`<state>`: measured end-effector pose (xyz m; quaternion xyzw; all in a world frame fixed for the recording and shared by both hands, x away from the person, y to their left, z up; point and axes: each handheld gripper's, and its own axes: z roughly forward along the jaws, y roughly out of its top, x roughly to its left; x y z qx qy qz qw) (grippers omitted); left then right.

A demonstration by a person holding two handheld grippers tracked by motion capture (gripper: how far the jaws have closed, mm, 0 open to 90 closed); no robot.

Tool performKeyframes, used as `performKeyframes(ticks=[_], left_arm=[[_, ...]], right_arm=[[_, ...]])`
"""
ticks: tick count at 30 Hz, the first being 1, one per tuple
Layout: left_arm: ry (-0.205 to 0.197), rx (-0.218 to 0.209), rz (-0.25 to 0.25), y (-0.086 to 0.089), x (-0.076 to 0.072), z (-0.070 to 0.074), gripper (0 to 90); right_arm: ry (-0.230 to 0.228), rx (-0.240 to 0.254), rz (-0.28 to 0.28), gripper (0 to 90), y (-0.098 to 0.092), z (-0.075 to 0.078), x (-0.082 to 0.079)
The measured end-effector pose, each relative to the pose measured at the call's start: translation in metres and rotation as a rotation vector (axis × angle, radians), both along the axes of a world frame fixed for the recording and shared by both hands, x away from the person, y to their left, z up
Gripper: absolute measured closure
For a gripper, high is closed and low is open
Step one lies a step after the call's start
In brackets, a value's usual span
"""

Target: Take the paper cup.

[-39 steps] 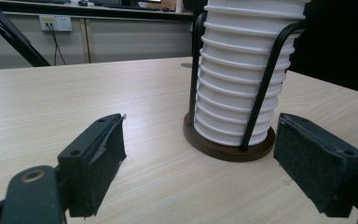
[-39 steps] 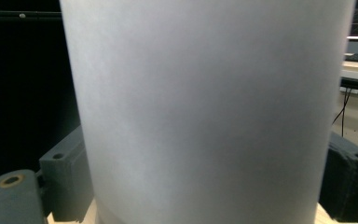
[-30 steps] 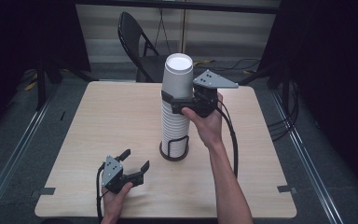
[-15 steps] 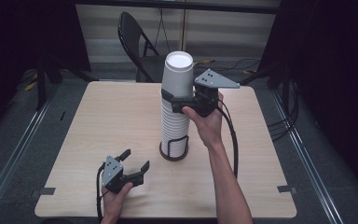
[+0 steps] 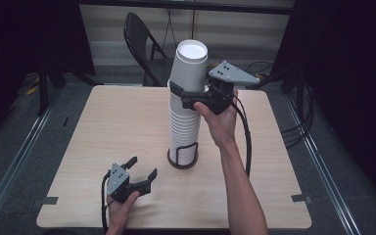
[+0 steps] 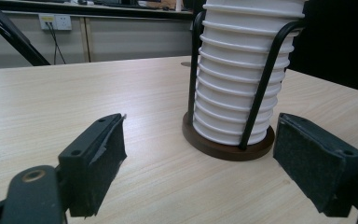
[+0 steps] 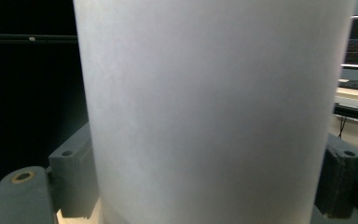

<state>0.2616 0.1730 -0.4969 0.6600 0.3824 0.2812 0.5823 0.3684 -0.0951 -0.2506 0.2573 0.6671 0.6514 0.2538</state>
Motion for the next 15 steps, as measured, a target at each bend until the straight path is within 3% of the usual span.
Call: performKeyframes(ticks=[15], left_arm=[[-0.003,-0.003,0.001,0.0,0.0,0.0,16.6]], right_arm=[[-0.033,0.049,0.025,14.8,-0.001,0.019,-0.006]])
